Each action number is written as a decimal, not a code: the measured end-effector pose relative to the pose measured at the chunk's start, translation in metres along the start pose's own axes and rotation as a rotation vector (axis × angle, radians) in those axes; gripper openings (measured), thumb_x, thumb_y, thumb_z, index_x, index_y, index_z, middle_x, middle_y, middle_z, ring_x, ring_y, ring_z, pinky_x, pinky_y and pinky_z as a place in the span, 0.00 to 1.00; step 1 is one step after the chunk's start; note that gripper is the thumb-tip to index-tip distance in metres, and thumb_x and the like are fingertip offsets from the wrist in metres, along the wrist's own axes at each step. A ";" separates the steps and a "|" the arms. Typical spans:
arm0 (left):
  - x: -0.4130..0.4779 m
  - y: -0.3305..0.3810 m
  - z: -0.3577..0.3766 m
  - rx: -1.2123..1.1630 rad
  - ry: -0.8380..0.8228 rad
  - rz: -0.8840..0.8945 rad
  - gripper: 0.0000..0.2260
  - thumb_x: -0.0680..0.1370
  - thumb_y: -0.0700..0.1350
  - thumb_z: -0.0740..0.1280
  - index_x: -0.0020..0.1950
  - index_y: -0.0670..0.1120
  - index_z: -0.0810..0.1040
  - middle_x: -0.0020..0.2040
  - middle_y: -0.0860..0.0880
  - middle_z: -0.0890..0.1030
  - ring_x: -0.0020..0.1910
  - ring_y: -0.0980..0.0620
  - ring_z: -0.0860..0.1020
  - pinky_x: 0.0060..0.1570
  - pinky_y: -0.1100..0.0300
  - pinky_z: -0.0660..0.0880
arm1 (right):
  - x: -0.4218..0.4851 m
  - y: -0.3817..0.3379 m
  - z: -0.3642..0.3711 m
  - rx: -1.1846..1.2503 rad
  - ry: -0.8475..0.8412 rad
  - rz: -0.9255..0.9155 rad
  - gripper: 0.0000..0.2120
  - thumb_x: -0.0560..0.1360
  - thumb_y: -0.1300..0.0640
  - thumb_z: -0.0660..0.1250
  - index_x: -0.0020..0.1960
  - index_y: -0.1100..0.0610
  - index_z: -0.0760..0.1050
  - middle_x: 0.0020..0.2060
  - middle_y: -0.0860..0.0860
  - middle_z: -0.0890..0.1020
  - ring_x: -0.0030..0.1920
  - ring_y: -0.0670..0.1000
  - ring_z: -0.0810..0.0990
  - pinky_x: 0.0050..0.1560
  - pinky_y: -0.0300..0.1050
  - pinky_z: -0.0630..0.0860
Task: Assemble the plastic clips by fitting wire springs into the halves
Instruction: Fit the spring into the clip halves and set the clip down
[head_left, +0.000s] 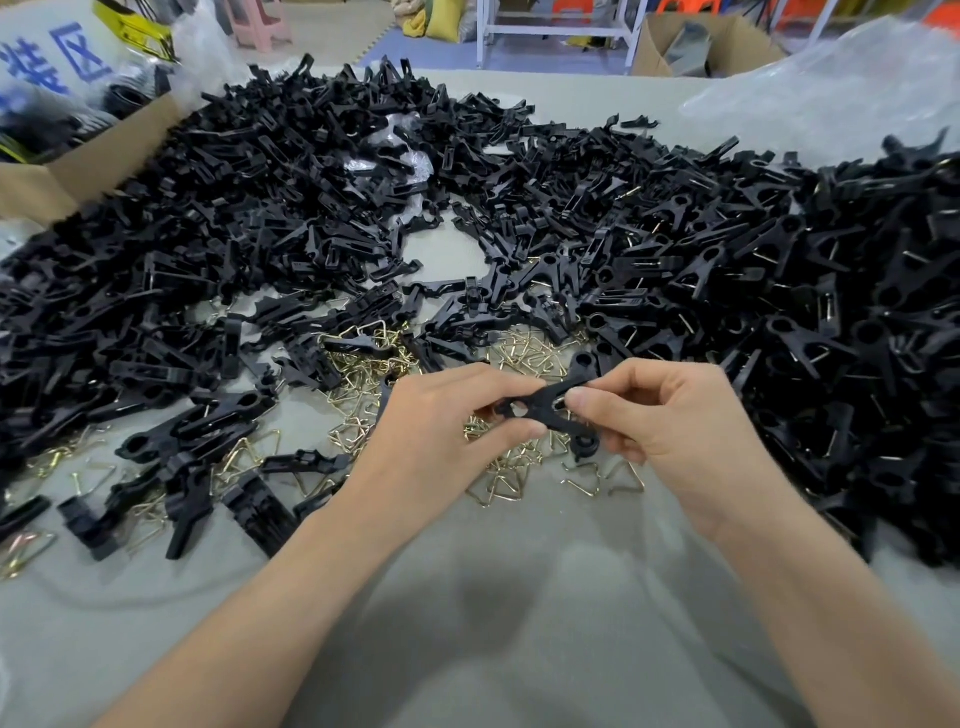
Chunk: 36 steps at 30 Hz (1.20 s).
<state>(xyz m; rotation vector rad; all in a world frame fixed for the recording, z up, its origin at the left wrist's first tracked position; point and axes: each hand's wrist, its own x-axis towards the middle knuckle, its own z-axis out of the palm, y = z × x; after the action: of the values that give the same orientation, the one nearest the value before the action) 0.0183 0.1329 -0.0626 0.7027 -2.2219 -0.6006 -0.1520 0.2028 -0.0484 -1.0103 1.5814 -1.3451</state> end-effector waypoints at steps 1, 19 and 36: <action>0.000 0.000 0.000 -0.019 0.008 -0.010 0.12 0.70 0.42 0.75 0.52 0.44 0.84 0.42 0.52 0.84 0.40 0.58 0.79 0.46 0.74 0.71 | 0.000 -0.001 -0.001 0.073 -0.032 0.042 0.05 0.65 0.60 0.75 0.32 0.57 0.82 0.24 0.52 0.77 0.24 0.44 0.71 0.25 0.32 0.67; -0.004 0.014 0.001 -0.151 0.122 -0.069 0.12 0.71 0.45 0.73 0.54 0.46 0.84 0.46 0.54 0.85 0.42 0.56 0.82 0.47 0.65 0.77 | 0.003 0.009 0.004 0.837 -0.514 0.464 0.19 0.54 0.50 0.83 0.39 0.58 0.83 0.37 0.56 0.83 0.35 0.50 0.83 0.38 0.40 0.81; 0.001 -0.001 0.002 -0.256 0.022 -0.185 0.18 0.73 0.39 0.71 0.55 0.60 0.76 0.45 0.58 0.84 0.41 0.59 0.80 0.49 0.67 0.76 | -0.004 -0.009 0.002 0.416 -0.290 0.208 0.12 0.62 0.54 0.71 0.40 0.62 0.79 0.36 0.53 0.81 0.35 0.49 0.80 0.34 0.40 0.79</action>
<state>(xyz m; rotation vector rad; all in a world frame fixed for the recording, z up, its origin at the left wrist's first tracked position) 0.0169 0.1321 -0.0642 0.7809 -2.0253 -0.9455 -0.1482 0.2053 -0.0392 -0.7232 1.0977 -1.2500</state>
